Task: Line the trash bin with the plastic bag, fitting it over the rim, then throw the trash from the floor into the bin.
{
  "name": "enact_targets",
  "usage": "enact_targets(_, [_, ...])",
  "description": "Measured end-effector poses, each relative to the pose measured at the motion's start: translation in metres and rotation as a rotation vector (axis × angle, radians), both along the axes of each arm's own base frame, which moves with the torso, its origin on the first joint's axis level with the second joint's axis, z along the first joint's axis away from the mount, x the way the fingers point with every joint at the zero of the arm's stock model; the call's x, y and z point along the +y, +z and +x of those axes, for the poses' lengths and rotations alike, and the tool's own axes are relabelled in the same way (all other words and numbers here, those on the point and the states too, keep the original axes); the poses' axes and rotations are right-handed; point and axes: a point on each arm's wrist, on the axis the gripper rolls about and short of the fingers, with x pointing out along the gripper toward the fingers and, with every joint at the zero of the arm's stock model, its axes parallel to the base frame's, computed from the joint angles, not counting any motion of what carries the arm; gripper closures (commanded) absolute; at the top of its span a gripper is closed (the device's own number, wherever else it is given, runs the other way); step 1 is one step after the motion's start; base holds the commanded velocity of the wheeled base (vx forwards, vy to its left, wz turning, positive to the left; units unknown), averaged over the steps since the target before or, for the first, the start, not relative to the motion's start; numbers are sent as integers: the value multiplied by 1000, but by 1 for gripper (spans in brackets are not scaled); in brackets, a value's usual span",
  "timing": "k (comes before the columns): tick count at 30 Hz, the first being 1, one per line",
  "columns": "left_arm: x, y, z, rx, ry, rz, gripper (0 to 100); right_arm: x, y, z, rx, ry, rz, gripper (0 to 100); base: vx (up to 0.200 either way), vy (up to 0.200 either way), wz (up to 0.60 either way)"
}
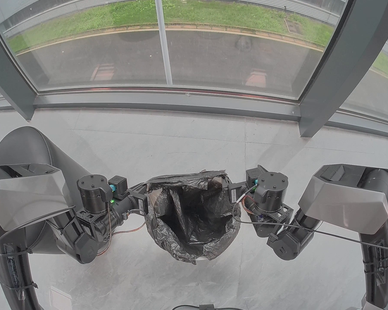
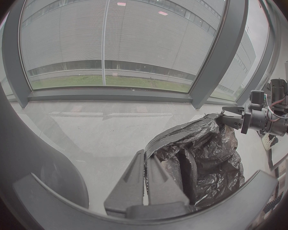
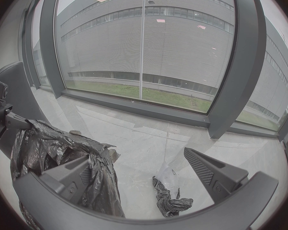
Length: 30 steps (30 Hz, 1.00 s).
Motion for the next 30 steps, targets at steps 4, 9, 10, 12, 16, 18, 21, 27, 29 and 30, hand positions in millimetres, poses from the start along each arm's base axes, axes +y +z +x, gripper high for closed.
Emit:
enact_targets(4, [0,1,2,-1,1,-1,100,-1,0,3,-4,-4,2,0,0,0,0])
enact_targets(9, [0,1,2,-2,5,0,0,-1,1,4,-8,-7,6,0,0,0,0])
enact_targets(10, [0,1,2,-2,6,0,0,-1,1,4,-9,-7,7,0,0,0,0])
enact_targets(12, [0,1,2,-5,17,1,0,-1,1,5,-10,-8,9,0,0,0,0])
enact_targets(16, [0,2,3,-12,19,-2,0,-2,2,5,-11,-11,10,0,0,0,0])
enact_targets(18, [-1,2,3,-14,20,-2,0,-3,2,6,-12,-12,11,0,0,0,0])
enact_targets(21, [-1,1,4,-12,20,-2,0,-3,2,6,-12,-13,11,0,0,0,0])
enact_targets(27, [-1,-6,5,0,23,7,0,-3,2,7,-15,-13,15,0,0,0,0])
enact_targets(29, [0,-10,6,6,28,10,0,-3,3,7,-17,-13,18,0,0,0,0])
enact_targets(30, [2,-12,8,7,34,11,0,-4,3,8,-18,-15,18,0,0,0,0])
